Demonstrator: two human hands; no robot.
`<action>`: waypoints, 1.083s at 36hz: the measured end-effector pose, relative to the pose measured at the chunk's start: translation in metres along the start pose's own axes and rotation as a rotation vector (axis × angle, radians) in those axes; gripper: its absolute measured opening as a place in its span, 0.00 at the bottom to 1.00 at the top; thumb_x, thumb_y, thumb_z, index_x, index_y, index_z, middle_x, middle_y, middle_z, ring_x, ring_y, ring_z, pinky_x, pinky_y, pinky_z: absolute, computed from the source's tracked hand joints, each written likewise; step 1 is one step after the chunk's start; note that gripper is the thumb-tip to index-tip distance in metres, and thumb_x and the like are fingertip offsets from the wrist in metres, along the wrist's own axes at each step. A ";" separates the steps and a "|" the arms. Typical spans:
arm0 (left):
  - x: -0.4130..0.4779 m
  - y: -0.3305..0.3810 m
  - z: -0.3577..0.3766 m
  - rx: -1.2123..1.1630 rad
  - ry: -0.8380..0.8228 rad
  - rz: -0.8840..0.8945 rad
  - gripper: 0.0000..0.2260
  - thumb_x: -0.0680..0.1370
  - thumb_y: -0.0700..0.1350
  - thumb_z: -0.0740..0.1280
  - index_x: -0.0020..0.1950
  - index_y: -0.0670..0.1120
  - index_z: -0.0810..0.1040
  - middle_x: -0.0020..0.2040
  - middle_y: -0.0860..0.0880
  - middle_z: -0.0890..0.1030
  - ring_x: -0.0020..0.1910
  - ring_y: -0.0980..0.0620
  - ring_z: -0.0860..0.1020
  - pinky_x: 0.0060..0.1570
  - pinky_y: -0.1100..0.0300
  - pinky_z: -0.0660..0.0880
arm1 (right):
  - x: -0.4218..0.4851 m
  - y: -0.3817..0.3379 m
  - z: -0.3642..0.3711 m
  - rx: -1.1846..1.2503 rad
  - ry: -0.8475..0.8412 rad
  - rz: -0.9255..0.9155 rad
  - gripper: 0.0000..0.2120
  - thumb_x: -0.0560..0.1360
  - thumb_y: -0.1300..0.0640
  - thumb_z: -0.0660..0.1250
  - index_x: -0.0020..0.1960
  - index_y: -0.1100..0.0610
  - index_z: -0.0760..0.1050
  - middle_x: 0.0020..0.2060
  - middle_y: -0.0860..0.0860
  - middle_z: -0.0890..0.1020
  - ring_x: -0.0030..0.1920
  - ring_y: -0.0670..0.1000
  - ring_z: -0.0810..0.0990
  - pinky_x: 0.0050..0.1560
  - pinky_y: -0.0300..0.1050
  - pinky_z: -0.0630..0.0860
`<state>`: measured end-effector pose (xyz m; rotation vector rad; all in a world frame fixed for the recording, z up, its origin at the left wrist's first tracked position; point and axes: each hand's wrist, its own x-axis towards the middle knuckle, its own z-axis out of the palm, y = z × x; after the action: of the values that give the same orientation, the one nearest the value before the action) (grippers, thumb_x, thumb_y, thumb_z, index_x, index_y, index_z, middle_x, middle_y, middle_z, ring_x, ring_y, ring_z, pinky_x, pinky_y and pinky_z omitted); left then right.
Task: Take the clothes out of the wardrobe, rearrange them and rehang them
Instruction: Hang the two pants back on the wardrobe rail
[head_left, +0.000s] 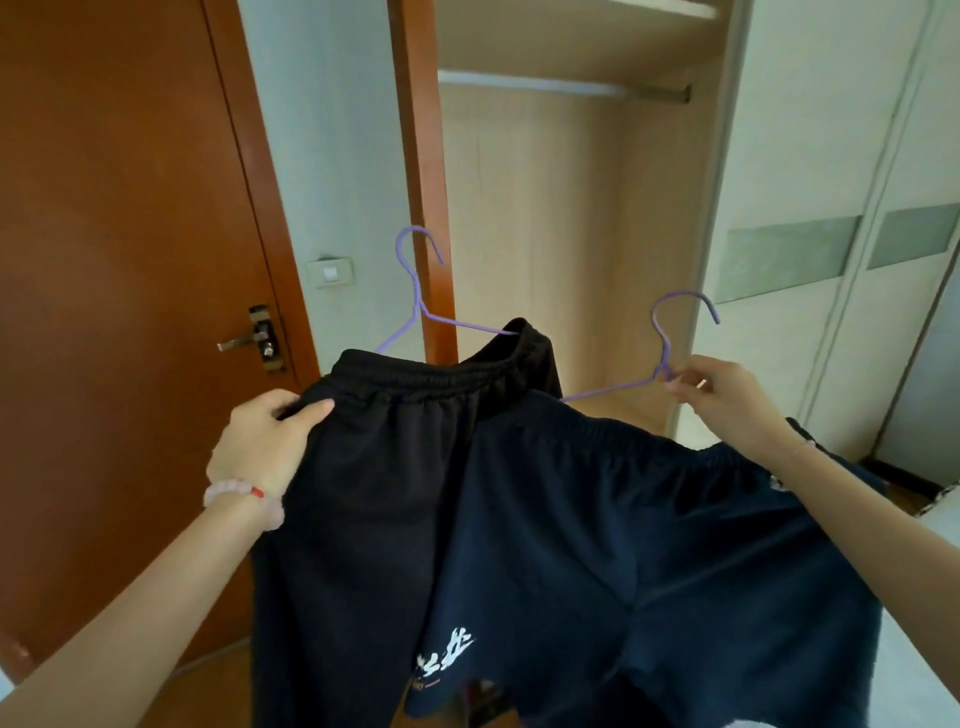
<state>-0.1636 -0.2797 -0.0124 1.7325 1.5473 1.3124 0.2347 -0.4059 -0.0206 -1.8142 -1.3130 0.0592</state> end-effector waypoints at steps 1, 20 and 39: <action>0.008 0.001 0.008 0.003 -0.006 0.004 0.11 0.73 0.58 0.67 0.44 0.51 0.79 0.44 0.50 0.81 0.45 0.43 0.78 0.45 0.50 0.74 | 0.007 0.002 0.002 0.003 0.014 0.010 0.05 0.75 0.57 0.64 0.46 0.49 0.77 0.37 0.46 0.78 0.37 0.48 0.74 0.38 0.41 0.67; 0.161 0.106 0.227 -0.298 -0.550 -0.058 0.09 0.74 0.48 0.69 0.51 0.46 0.82 0.50 0.46 0.83 0.52 0.44 0.80 0.60 0.47 0.74 | 0.194 0.081 -0.021 -0.263 0.278 0.129 0.04 0.76 0.55 0.64 0.45 0.49 0.77 0.36 0.47 0.80 0.40 0.53 0.76 0.39 0.45 0.67; 0.211 0.138 0.357 -0.590 -0.547 -0.188 0.09 0.77 0.42 0.65 0.46 0.36 0.79 0.44 0.40 0.82 0.45 0.42 0.80 0.47 0.52 0.75 | 0.263 0.149 -0.013 -0.185 0.337 0.283 0.05 0.76 0.53 0.64 0.46 0.46 0.79 0.35 0.42 0.80 0.36 0.48 0.77 0.36 0.44 0.72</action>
<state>0.1940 -0.0302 0.0201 1.3655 0.8723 0.9551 0.4686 -0.2156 0.0011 -2.0507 -0.8445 -0.2129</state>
